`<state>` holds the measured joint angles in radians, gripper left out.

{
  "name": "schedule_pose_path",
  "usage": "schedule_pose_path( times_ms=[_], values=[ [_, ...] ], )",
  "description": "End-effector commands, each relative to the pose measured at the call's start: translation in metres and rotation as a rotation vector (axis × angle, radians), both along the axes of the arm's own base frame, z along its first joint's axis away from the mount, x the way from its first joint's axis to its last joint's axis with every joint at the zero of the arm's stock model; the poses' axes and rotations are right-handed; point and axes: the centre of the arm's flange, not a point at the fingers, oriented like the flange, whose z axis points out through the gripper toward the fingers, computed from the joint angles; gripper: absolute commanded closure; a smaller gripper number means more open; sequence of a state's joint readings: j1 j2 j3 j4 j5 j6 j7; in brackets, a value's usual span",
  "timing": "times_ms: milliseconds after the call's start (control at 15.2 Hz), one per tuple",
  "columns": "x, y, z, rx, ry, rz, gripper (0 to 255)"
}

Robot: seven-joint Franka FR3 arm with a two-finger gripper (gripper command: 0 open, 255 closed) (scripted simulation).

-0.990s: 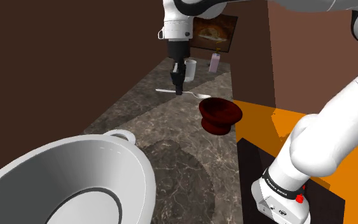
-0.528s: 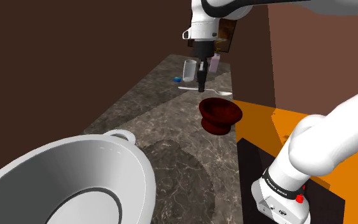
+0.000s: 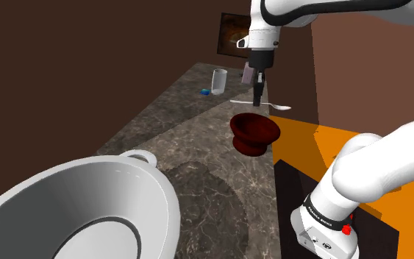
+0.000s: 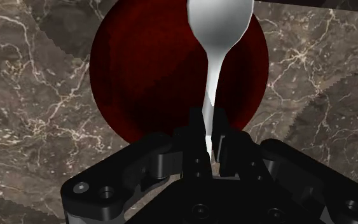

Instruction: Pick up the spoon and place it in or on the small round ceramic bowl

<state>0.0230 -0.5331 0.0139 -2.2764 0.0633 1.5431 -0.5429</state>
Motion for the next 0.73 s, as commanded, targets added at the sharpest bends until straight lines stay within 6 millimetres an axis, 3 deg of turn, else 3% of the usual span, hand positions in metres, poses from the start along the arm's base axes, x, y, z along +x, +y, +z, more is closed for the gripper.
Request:
schedule_pose_path(
  times_ms=[0,660],
  values=[
    [-0.003,-0.004,-0.009,0.000,0.000,0.001,255],
    [-0.003,-0.004,-0.061,0.000,0.000,0.001,255]
  ],
)
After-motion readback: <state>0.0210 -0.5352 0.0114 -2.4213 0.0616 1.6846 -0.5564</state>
